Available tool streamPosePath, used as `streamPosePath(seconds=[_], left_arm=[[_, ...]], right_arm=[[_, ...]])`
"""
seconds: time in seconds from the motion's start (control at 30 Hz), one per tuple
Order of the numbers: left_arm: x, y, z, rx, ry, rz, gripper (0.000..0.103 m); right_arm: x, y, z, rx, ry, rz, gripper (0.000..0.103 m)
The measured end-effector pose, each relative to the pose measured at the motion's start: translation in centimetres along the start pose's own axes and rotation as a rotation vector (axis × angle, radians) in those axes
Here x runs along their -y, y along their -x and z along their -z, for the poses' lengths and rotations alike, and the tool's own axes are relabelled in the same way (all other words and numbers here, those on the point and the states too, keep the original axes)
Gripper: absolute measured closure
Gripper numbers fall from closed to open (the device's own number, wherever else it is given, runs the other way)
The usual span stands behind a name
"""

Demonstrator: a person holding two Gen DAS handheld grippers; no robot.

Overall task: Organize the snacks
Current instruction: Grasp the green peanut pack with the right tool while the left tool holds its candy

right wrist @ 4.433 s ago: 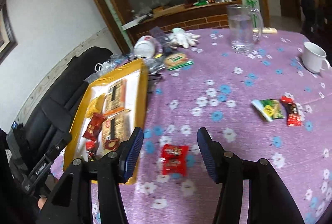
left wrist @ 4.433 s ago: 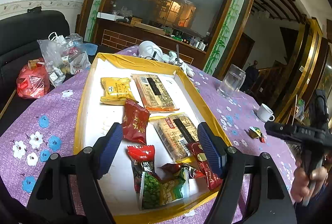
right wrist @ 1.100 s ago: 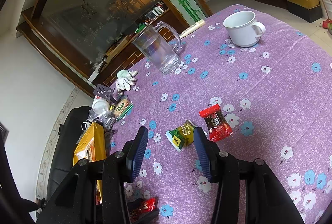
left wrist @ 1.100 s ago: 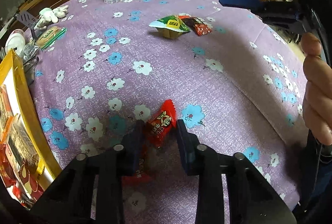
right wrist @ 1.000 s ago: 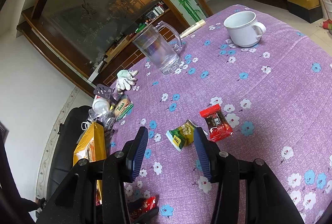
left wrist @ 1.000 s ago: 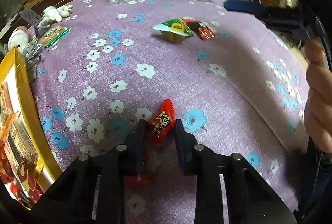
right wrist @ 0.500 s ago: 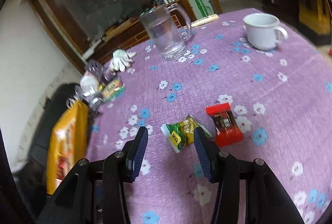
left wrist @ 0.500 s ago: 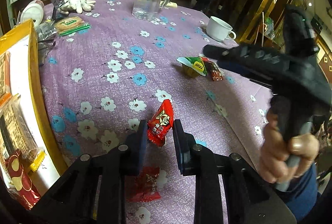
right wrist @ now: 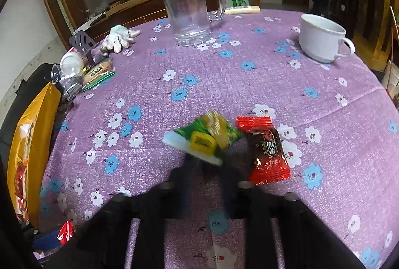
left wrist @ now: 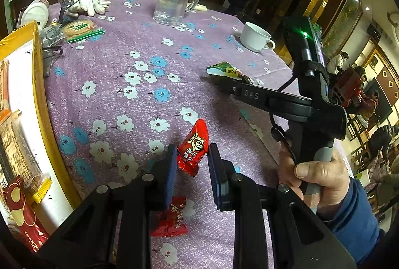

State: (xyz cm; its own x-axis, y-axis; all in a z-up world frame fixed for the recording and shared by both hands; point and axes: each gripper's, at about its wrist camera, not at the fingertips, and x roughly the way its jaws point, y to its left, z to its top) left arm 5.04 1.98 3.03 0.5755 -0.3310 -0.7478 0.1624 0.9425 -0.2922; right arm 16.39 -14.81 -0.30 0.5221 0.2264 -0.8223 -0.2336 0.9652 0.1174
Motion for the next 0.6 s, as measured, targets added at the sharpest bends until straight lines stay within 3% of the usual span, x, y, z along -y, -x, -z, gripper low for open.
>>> streamPosePath(seconds=[0.17,0.33,0.43,0.47,0.5,0.6], left_arm=[[-0.3,0.0,0.0,0.005,0.010,-0.007,0.082],[-0.7,-0.2,-0.1,0.001,0.020,-0.011,0.082],[-0.7,-0.1,-0.2,0.003,0.016,-0.010,0.082],[-0.7,-0.1,-0.2,0.004,0.014,-0.008,0.082],[-0.7,-0.1,-0.2,0.003,0.015,-0.007,0.082],[-0.9,-0.3,-0.2,-0.006,0.019,-0.001,0.082]], right_arm=[[-0.7,1.5,0.1,0.040,0.026,-0.008,0.094],[-1.5,3.2,0.4,0.028,0.050,-0.123,0.094],[-1.3,4.6,0.0,0.080,0.039,-0.116,0.070],[-1.0,4.9,-0.1,0.094,0.022,-0.117,0.049],[-0.4,5.4,-0.3,0.128,-0.009,-0.111,0.039],[-0.1,5.4,-1.4,0.119,-0.032,-0.091,0.039]])
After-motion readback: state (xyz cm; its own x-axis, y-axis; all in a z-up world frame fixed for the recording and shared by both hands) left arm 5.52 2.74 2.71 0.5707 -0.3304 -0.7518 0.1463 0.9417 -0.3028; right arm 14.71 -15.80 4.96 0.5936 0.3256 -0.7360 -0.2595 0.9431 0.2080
